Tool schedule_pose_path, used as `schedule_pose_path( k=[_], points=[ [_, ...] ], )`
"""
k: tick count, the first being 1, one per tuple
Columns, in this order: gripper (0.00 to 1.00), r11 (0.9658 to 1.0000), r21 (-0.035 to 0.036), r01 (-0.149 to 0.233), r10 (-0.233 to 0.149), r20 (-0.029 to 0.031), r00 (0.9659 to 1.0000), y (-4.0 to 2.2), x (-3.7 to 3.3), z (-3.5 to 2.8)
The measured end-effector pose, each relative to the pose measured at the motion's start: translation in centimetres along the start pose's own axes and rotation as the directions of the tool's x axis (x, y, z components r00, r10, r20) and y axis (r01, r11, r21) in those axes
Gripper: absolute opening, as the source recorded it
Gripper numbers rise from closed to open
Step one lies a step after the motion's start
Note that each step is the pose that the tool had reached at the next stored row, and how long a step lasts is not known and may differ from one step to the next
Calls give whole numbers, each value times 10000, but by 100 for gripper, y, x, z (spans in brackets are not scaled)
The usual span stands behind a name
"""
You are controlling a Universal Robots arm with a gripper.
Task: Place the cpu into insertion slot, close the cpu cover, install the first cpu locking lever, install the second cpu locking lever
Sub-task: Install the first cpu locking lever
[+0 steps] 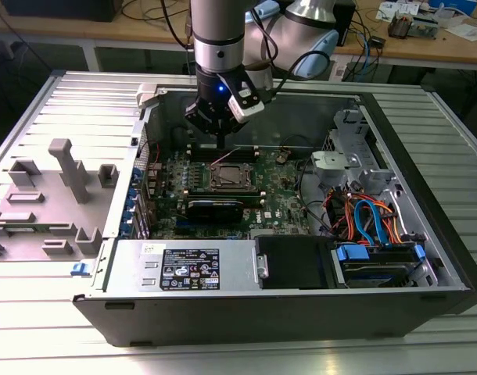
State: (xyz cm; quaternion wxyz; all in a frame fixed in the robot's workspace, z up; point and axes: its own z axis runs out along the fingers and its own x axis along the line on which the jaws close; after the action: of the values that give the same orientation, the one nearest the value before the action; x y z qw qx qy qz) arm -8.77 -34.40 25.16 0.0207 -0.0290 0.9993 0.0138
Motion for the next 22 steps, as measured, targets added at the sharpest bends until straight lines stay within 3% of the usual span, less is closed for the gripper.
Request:
schedule_pose_path(
  k=[9, 22],
  points=[
    [11, 10000, 1, 0, 0, 0, 10000, -1, -27, 15],
    [11, 10000, 1, -21, 21, 1, 10000, 38, -84, 111]
  ],
)
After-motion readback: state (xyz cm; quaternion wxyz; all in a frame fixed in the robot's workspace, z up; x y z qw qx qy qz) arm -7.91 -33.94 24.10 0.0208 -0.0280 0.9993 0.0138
